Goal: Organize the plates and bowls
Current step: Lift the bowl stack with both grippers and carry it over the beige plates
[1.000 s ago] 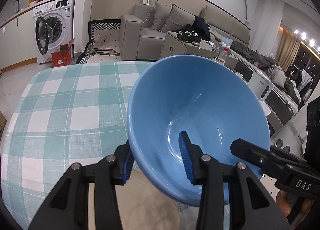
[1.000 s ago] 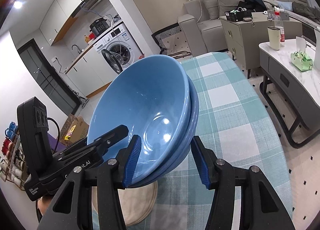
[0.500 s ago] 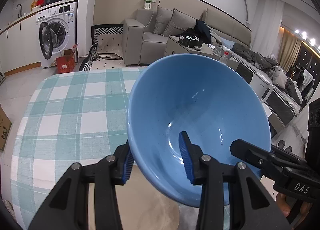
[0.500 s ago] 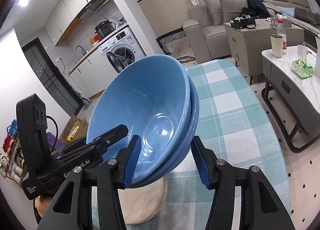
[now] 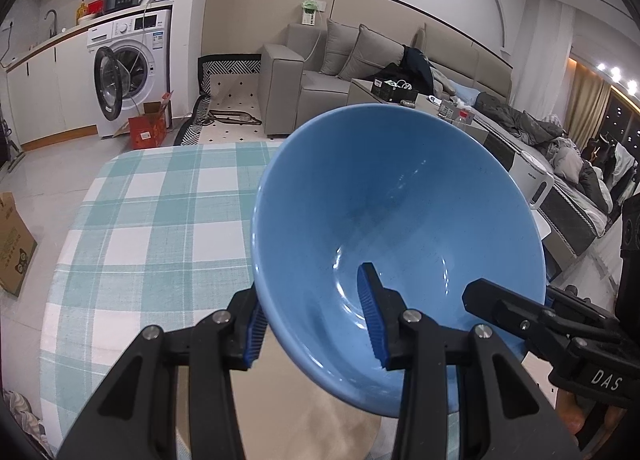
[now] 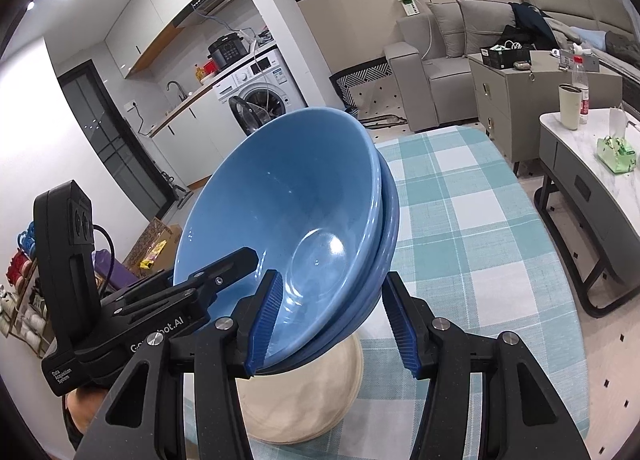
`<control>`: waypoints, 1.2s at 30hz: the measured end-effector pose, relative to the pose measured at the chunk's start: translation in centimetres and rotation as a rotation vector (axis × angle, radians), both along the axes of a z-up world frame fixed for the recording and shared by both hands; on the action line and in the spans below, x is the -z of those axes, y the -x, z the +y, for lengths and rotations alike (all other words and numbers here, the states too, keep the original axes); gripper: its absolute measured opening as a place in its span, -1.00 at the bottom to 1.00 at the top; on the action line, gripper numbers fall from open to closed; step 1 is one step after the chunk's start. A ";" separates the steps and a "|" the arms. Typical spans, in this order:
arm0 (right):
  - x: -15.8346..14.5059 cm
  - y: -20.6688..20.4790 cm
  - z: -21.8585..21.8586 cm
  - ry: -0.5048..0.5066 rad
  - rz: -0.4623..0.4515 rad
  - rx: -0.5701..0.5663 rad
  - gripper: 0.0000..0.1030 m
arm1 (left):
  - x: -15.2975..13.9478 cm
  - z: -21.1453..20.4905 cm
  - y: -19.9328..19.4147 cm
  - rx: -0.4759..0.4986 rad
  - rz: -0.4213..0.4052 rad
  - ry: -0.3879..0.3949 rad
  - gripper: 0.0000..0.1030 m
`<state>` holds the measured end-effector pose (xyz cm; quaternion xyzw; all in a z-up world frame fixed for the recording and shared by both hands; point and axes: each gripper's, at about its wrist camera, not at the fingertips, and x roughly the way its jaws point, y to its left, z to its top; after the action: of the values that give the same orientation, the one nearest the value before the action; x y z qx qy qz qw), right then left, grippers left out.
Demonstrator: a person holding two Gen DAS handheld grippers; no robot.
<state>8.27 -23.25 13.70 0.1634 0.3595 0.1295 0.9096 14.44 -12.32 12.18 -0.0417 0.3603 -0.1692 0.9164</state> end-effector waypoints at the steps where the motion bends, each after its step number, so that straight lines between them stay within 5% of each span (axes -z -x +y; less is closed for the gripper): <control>1: 0.0 0.0 0.3 0.002 0.003 -0.006 0.02 | 0.0 0.3 0.1 -0.005 -0.001 0.001 -0.21; 36: 5.6 -1.8 7.4 0.028 0.148 -0.160 0.02 | 5.8 6.5 1.5 -0.126 0.082 -0.043 -0.21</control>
<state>10.08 -15.83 8.11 0.1307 0.4393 0.1842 0.8695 12.95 -5.81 6.41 -0.0516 0.3976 -0.1018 0.9104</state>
